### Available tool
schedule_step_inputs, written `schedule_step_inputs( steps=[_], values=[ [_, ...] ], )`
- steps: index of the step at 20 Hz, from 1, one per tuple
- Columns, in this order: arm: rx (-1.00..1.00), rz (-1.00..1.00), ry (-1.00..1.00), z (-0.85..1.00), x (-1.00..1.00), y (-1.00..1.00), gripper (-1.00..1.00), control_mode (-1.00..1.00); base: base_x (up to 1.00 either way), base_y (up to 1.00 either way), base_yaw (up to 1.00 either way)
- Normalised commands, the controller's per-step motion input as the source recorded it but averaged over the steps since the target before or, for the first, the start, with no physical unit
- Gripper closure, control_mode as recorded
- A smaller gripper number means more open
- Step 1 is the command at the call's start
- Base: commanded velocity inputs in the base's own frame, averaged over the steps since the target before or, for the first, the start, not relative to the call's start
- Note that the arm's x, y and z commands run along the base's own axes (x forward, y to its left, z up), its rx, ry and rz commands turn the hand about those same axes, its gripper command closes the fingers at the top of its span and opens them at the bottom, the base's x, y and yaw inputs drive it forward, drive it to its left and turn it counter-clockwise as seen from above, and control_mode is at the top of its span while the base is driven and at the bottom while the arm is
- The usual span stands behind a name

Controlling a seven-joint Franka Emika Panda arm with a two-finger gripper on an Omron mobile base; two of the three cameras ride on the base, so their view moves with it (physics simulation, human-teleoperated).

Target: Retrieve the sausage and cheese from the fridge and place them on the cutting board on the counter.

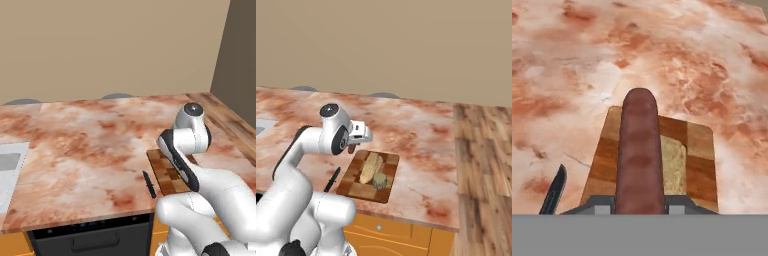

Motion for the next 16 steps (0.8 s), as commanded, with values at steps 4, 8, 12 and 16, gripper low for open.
schedule_step_inputs(
  steps=[4,8,12,16],
  values=[
    [0.16,-0.01,0.29,-0.54,0.81,-0.04,1.0,-1.0,0.0,0.0,0.0],
    [0.12,-0.01,0.21,-0.41,0.61,-0.04,1.0,-1.0,0.0,0.0,0.0],
    [0.0,-0.03,0.0,-0.41,0.09,0.0,1.0,-1.0,0.0,0.0,0.0],
    [0.0,-0.04,0.0,-0.55,-0.07,0.0,1.0,-1.0,0.0,0.0,0.0]
  ],
)
